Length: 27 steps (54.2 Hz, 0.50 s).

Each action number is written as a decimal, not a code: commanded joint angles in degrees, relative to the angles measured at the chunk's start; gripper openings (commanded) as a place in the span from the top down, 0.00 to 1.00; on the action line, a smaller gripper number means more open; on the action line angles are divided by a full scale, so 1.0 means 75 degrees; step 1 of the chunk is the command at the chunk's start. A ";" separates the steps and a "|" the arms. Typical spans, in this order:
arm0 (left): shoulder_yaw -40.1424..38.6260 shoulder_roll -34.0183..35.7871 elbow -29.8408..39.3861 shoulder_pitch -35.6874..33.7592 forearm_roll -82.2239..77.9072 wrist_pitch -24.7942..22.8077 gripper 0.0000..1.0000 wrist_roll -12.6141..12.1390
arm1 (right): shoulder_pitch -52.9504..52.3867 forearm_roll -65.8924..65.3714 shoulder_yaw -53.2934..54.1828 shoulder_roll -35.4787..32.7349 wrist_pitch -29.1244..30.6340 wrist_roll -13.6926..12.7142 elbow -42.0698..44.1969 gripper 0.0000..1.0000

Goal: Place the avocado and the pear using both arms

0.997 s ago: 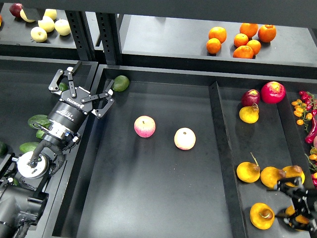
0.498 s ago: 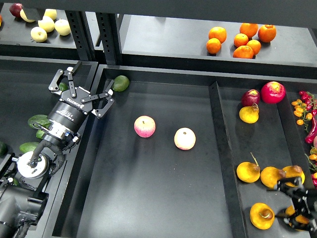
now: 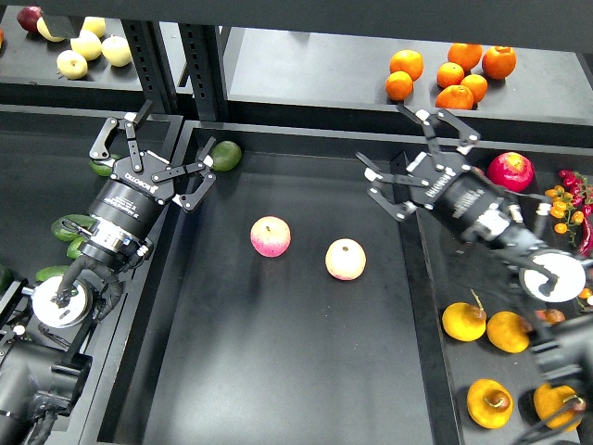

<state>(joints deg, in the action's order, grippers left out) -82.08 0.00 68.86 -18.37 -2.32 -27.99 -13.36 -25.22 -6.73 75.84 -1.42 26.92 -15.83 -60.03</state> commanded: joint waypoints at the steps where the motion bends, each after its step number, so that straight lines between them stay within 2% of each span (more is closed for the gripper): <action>1: -0.0001 0.0000 0.0088 0.0012 -0.0008 -0.0001 0.00 0.0000 | -0.0059 -0.0485 0.0013 0.0189 -0.0050 0.1101 0.0386 0.08; 16: 0.0186 0.0000 0.0112 0.0012 -0.0031 -0.0001 0.01 0.0000 | -0.0352 -0.0603 0.0001 0.0189 -0.0378 0.1126 0.0856 0.07; 27: 0.0421 0.0000 0.0100 -0.0035 -0.0078 -0.0001 0.01 0.0000 | -0.0340 -0.0603 0.0036 0.0189 -0.0390 0.1127 0.0985 0.01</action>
<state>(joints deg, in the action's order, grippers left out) -79.68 0.00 69.70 -18.28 -2.73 -28.01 -13.35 -27.79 -11.25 76.01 0.01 24.08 -7.38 -53.02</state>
